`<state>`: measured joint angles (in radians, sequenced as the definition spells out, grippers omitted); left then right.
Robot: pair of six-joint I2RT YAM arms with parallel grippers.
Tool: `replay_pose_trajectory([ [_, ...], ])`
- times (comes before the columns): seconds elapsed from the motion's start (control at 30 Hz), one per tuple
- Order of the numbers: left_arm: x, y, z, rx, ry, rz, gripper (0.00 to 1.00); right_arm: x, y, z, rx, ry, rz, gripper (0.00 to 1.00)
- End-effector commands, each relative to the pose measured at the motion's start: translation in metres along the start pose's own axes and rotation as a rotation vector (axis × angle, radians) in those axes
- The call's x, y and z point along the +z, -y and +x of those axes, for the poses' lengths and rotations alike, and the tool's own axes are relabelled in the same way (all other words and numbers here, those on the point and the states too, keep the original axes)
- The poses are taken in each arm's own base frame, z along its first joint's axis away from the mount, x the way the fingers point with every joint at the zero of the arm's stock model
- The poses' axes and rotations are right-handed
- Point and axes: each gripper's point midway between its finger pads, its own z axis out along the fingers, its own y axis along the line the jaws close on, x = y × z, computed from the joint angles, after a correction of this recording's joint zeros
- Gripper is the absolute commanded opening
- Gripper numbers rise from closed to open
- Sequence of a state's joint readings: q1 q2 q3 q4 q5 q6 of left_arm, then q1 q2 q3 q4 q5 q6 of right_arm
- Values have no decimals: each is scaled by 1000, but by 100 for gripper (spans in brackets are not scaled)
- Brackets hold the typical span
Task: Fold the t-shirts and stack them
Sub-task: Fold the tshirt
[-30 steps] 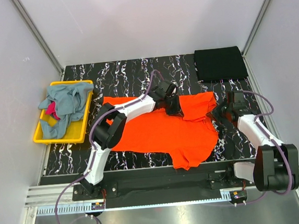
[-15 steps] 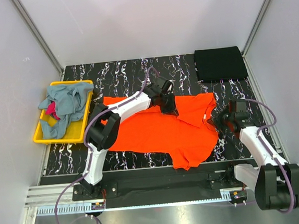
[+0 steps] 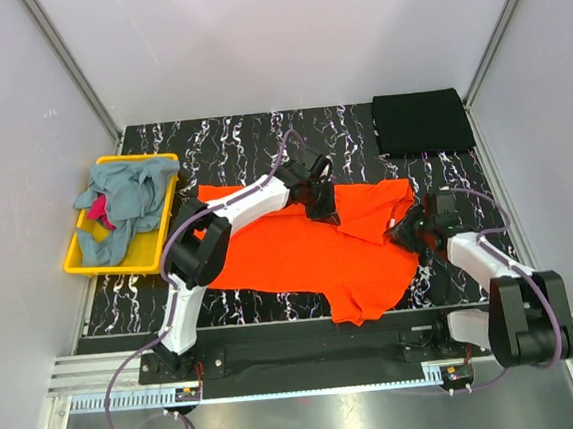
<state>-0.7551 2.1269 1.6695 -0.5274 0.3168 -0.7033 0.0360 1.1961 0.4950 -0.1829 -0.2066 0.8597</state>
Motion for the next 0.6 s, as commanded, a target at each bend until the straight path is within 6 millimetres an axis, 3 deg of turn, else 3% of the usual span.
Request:
replay_pose_trajectory([
  [0.0,-4,4,-7,24,24,5,0,11,-15,-5,-71,9,-53,36],
  [0.33,0,5,-10,22,22,10,0,29,-11,3,-94,-16,-27,34],
  [0.37,0,6,-10,25,23,12,0,28,-12,4,-95,-17,-29,24],
  [0.43,1,6,-10,24,23,12,0,26,-15,2,-94,-5,-41,14],
  [0.5,0,6,-12,28,28,11,0,20,-21,-1,-93,9,-59,7],
  [0.57,-1,6,-14,30,34,6,0,13,-23,-3,-88,27,-58,6],
])
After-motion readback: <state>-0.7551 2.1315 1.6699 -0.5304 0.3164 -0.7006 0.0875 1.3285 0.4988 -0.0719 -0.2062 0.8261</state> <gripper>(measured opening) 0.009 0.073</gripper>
